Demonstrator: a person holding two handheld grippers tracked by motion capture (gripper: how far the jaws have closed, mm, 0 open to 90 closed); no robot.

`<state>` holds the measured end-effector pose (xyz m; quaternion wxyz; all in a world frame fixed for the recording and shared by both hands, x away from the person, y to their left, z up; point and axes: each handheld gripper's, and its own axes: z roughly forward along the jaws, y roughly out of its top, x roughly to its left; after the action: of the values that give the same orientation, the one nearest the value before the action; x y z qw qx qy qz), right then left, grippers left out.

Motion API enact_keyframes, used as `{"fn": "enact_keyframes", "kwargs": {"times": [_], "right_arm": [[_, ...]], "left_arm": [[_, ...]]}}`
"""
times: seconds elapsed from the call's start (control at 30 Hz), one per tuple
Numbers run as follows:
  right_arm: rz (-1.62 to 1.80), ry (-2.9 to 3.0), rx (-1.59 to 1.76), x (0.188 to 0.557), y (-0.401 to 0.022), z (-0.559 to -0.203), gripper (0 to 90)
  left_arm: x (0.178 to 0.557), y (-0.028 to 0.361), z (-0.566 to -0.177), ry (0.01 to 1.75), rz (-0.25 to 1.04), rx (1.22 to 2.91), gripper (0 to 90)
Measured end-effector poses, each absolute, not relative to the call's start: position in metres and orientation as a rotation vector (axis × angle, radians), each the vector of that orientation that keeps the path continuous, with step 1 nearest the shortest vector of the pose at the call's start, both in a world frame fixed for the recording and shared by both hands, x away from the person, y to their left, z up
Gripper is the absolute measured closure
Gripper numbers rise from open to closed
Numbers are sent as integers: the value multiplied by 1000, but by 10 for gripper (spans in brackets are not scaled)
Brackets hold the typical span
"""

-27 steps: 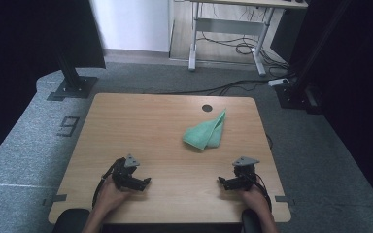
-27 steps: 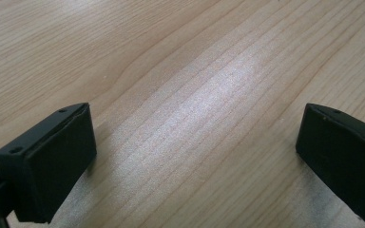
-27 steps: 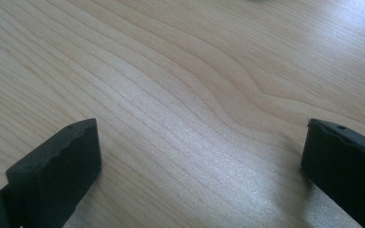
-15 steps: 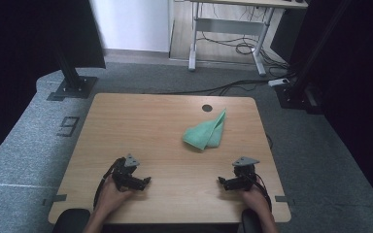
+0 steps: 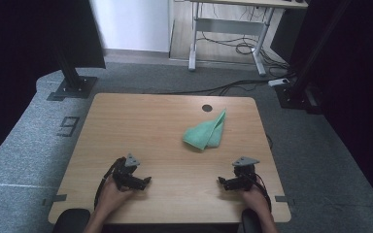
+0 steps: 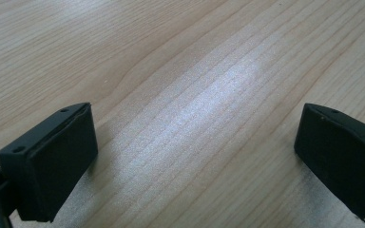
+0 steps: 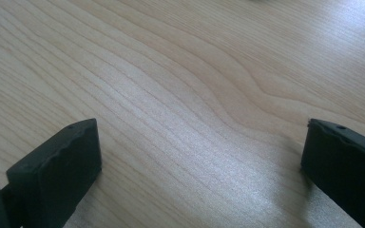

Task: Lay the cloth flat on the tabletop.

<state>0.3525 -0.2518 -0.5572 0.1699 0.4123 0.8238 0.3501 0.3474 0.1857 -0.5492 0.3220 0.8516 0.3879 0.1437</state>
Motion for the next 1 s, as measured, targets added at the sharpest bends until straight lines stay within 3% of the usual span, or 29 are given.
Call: {"fn": "enact_keyframes", "kwargs": {"times": [0.27,0.57,1.0], "right_arm": [[998,2339,1177,353,-252,-557,2],[1048,2336,1205,356,-255,-553,131],[1102,2354,1182,364,-249,-539,130]], "left_arm": [[347,186,-549,1019,378,2236,0],[347,186,-549,1018,378,2236,0],[347,186,-549,1018,378,2236,0]]}}
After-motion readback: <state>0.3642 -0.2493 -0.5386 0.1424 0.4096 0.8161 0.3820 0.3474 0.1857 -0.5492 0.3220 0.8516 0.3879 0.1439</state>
